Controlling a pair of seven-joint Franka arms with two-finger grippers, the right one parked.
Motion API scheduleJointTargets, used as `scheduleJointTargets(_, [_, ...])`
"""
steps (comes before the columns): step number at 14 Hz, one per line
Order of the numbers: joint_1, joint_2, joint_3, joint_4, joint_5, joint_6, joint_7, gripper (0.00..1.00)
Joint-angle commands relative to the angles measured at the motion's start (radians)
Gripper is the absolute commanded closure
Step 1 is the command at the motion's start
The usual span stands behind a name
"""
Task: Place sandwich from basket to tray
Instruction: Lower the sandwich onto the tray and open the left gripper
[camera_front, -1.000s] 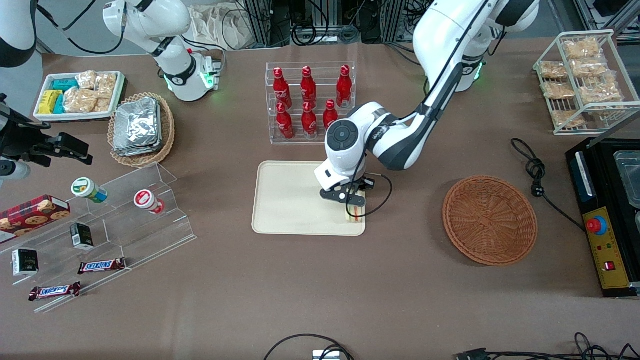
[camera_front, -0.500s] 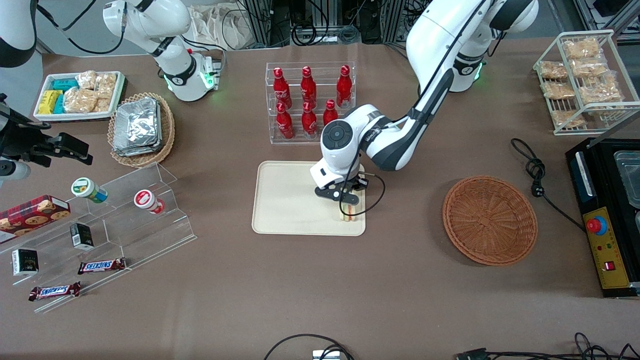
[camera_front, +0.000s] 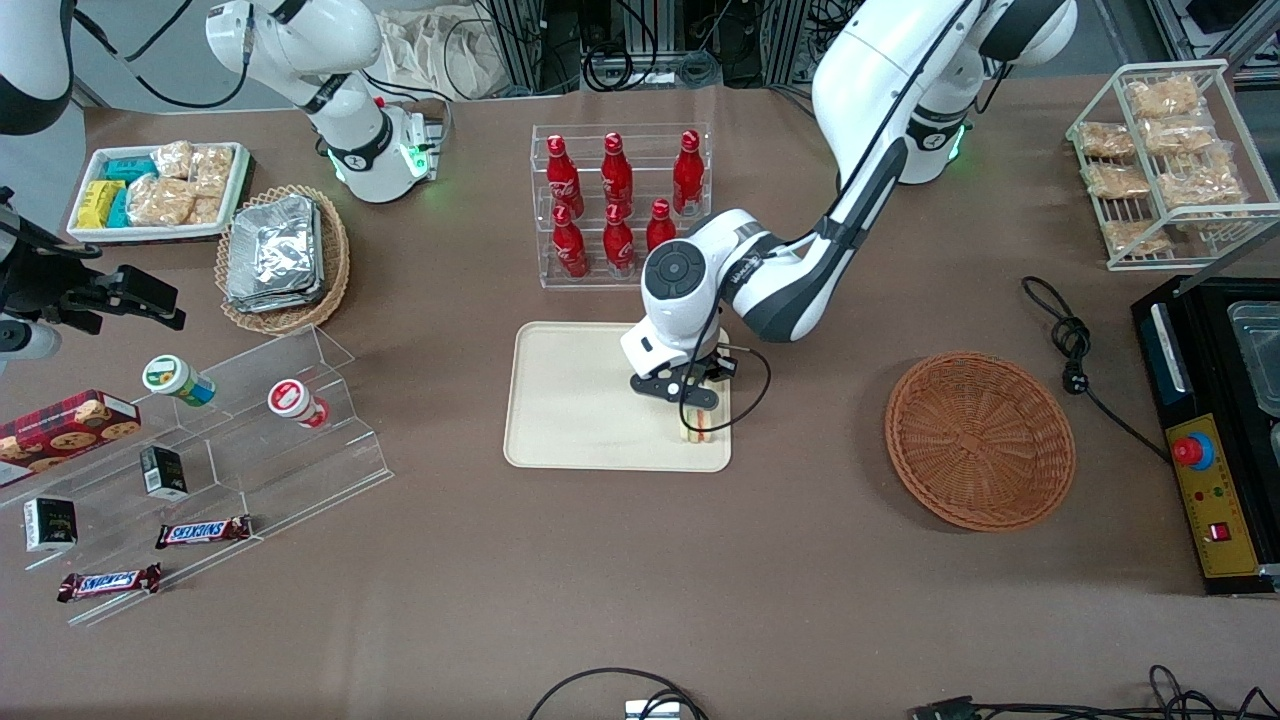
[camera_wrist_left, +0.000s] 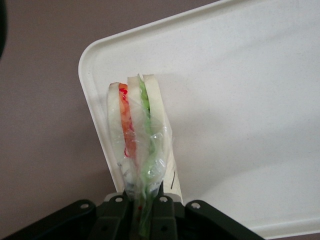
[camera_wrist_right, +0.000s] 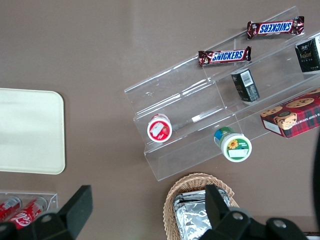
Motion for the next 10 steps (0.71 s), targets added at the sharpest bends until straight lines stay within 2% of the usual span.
scheduleJointTargets(1, [-0.009, 0.003, 0.008, -0.007, 0.016, 0.024, -0.032, 1.0])
scheduleJointTargets(2, [-0.009, 0.009, 0.008, -0.006, 0.015, 0.025, -0.052, 1.0])
scheduleJointTargets(4, [-0.009, 0.014, 0.011, -0.007, 0.015, 0.034, -0.065, 0.82])
scheduleJointTargets(5, [-0.009, 0.015, 0.011, -0.006, 0.013, 0.036, -0.065, 0.67])
scheduleJointTargets(6, [-0.009, 0.015, 0.012, -0.004, 0.007, 0.045, -0.065, 0.36])
scheduleJointTargets(7, [-0.008, 0.014, 0.012, -0.006, 0.006, 0.065, -0.063, 0.0])
scheduleJointTargets(10, [0.0, -0.024, 0.02, -0.006, -0.004, 0.076, -0.054, 0.0])
